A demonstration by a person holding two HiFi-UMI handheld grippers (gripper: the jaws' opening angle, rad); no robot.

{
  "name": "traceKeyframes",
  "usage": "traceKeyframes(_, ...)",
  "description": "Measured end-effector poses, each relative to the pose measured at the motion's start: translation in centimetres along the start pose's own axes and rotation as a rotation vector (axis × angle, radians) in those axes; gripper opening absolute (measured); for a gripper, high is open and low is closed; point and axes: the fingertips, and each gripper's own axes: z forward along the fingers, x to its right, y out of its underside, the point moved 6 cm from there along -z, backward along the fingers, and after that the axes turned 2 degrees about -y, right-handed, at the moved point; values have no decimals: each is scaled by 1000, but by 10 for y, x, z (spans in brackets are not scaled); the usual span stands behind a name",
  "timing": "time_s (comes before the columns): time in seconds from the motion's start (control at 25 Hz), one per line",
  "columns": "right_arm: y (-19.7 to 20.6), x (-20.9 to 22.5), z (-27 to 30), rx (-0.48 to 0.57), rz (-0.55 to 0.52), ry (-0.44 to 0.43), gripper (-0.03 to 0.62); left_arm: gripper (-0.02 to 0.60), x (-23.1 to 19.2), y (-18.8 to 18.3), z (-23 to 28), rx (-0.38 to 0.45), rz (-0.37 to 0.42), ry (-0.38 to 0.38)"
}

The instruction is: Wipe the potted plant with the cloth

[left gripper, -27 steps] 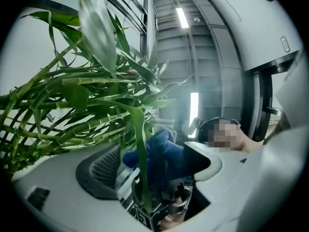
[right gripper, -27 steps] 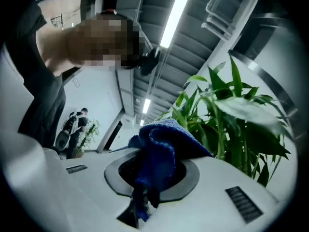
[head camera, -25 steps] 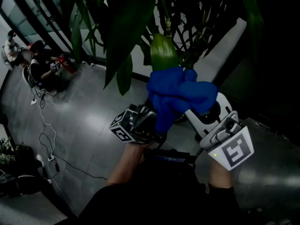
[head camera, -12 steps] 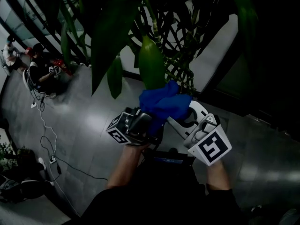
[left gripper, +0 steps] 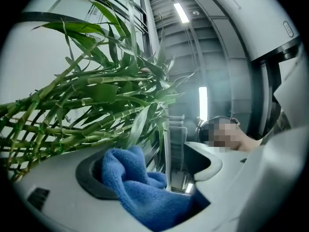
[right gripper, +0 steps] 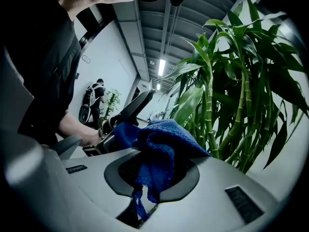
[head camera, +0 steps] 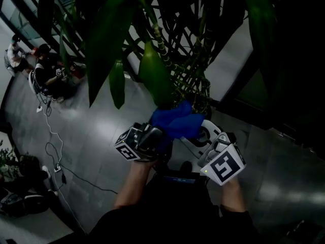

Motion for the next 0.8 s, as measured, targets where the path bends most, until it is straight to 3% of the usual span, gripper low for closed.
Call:
traceKeyframes(0.2,23,0,-12,-59,53,-33,72,408,-3,5,-19,13,33,-77)
traceKeyframes(0.48,41,7,-26,47,166,-10,72,408,4,3,-43,29,88,-165)
traceKeyframes(0.6,45,15,-42,113,280,45,72,408,13,-6,-51,37,107,-184)
traceKeyframes(0.8,24,37,-76,300,307,242,71,408,37,-41,-53,43,166,-128)
